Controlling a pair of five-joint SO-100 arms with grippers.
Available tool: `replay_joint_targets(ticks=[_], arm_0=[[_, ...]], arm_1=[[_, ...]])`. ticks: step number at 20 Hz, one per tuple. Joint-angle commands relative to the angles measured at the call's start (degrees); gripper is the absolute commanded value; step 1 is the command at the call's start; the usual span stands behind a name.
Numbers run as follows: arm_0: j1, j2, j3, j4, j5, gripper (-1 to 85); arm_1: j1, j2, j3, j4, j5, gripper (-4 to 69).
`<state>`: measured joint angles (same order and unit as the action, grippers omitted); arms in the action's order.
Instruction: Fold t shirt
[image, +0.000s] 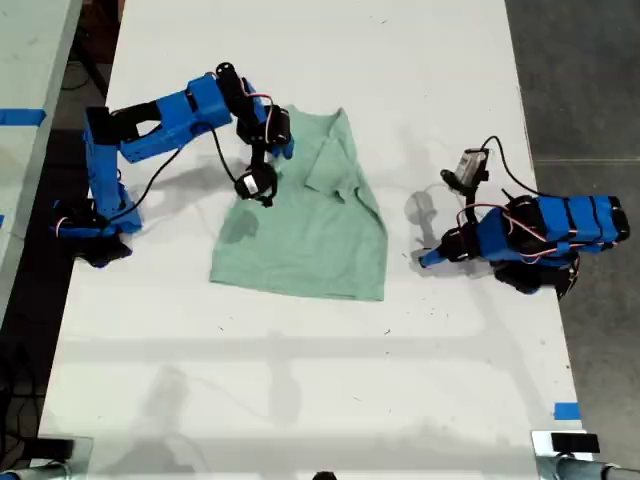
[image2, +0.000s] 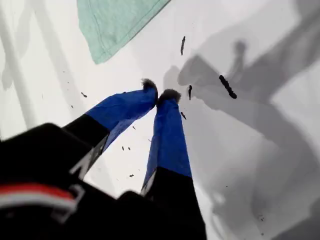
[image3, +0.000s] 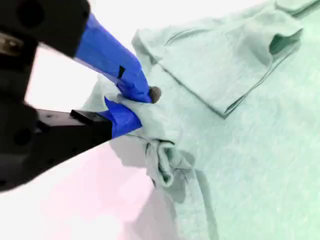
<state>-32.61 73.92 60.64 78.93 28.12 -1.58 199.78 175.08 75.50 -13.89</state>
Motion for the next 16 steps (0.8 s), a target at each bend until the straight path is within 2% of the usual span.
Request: replay_joint_targets(ticks=[1, 2, 5, 8, 9, 12, 13, 15, 16], arm_0=[[3.3, 0.0, -5.4, -1.6, -0.1, 25.1], [2.5, 1.8, -5.4, -0.7, 1.5, 0.6], [-2.9, 15.6, -2.4, 4.7, 2.6, -0.2], [-1.9, 35.9, 8.9, 4.9, 2.2, -0.2], [1.1, 44.0, 17.7, 1.8, -0.3, -0.2], [10.1, 73.8, 56.5, -17.4, -8.5, -0.2], [11.8, 83.8, 69.4, -22.0, -12.0, -0.2], [14.9, 103.4, 92.9, -27.4, -19.3, -0.1], [16.5, 113.8, 102.7, -28.5, -21.0, 4.1]], arm_1=[[0.3, 0.9, 3.3, 0.2, 0.4, 3.5], [0.3, 0.9, 3.3, 0.2, 0.4, 3.5], [0.3, 0.9, 3.3, 0.2, 0.4, 3.5], [0.3, 0.9, 3.3, 0.2, 0.4, 3.5], [0.3, 0.9, 3.3, 0.2, 0.4, 3.5], [0.3, 0.9, 3.3, 0.2, 0.4, 3.5], [0.3, 0.9, 3.3, 0.2, 0.4, 3.5], [0.3, 0.9, 3.3, 0.2, 0.4, 3.5], [0.3, 0.9, 3.3, 0.2, 0.4, 3.5]])
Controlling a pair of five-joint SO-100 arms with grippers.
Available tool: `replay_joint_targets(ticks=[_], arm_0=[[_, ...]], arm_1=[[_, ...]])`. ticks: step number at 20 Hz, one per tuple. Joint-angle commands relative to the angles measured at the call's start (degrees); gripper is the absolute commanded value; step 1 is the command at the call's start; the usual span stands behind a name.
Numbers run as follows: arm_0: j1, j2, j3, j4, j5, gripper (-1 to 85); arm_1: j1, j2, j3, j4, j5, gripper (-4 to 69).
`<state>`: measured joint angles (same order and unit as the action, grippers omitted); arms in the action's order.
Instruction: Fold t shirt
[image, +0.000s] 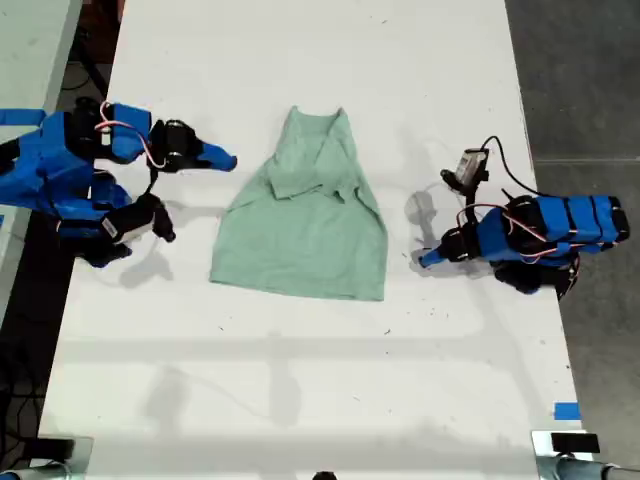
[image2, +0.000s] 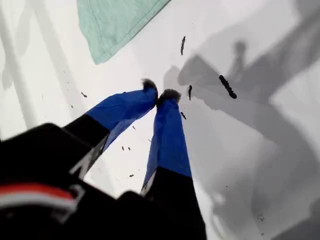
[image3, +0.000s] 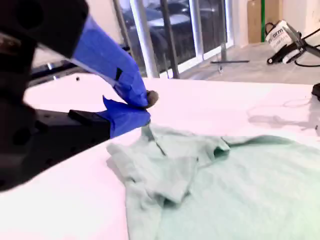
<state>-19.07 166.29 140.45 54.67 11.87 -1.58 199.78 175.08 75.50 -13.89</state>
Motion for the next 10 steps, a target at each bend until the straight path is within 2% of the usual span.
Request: replay_joint_targets(ticks=[1, 2, 4, 10], arm_0=[[4.7, 32.0, 30.8, -2.1, -6.8, 6.8], [6.3, 40.5, 36.5, 2.1, -9.5, 6.8], [8.8, 40.4, 38.8, 5.5, -12.9, 4.3], [9.1, 40.4, 42.6, 5.2, -12.4, 2.9]], arm_1=[[0.3, 0.9, 3.3, 0.2, 0.4, 3.5], [0.3, 0.9, 3.3, 0.2, 0.4, 3.5], [0.3, 1.0, 3.3, 0.2, 0.4, 3.5], [0.3, 1.0, 3.3, 0.2, 0.4, 3.6]])
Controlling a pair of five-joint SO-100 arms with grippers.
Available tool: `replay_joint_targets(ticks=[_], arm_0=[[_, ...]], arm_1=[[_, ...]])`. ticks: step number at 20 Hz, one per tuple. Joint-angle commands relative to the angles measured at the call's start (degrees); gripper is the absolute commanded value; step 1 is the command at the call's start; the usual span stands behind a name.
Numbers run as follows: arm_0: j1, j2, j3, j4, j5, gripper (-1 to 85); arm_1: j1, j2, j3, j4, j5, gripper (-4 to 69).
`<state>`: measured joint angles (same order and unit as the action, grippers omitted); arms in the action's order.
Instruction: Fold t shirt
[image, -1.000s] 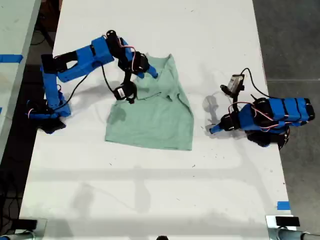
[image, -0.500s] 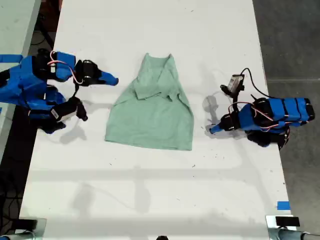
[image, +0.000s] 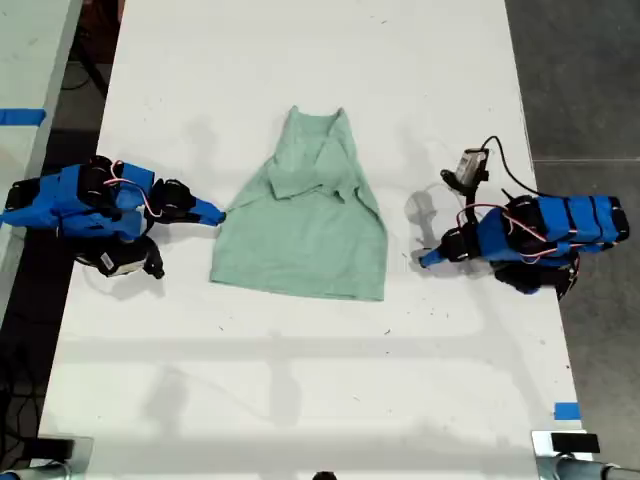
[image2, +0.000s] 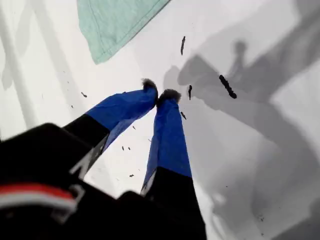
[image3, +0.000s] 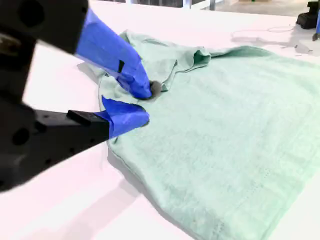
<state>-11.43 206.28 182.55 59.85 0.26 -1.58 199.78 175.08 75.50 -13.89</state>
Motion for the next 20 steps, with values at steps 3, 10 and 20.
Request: replay_joint_targets(ticks=[3, 10, 20], arm_0=[[0.5, 0.4, 0.4, 0.2, 0.2, 3.1], [1.2, 0.4, 0.5, 0.3, 0.2, 3.2], [0.8, 0.4, 0.6, 0.3, -0.2, 3.4]], arm_1=[[0.3, 1.0, 3.3, 0.2, 0.4, 3.6], [0.3, 1.0, 3.3, 0.2, 0.4, 3.7], [0.3, 1.0, 3.3, 0.2, 0.4, 3.7]])
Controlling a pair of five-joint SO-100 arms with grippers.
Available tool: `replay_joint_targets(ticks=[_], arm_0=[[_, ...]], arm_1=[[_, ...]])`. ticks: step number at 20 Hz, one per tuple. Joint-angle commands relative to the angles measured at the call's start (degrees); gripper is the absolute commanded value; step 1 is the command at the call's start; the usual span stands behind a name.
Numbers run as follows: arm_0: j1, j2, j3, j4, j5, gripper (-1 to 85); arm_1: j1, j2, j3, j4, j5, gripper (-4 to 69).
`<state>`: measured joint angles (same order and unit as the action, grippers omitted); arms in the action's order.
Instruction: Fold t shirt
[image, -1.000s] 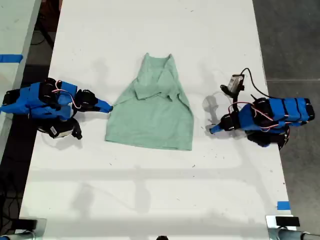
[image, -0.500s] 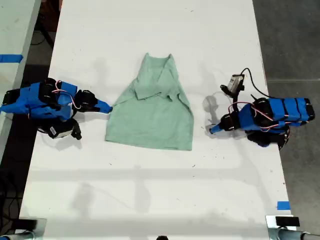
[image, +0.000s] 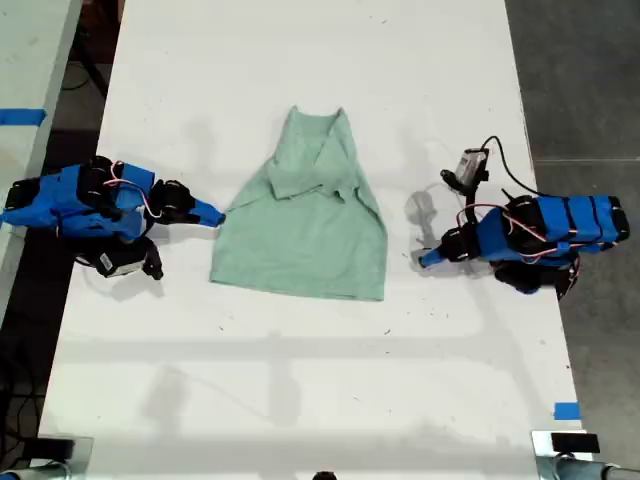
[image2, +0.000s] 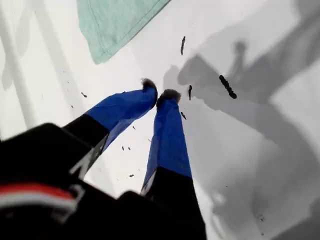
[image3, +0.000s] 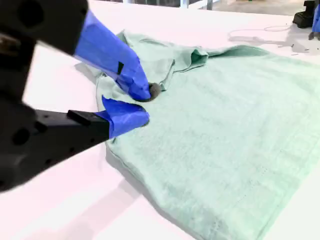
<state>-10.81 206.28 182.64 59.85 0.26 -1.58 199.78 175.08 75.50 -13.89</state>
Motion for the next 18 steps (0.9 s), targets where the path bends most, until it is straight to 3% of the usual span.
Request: replay_joint_targets(ticks=[1, 18], arm_0=[[0.2, 0.4, 0.5, 0.4, -0.2, 3.4], [-0.1, 0.4, 0.5, 0.4, -0.3, 3.5]], arm_1=[[0.3, 1.0, 3.3, 0.2, 0.4, 3.7], [0.3, 1.0, 3.3, 0.2, 0.4, 3.8]])
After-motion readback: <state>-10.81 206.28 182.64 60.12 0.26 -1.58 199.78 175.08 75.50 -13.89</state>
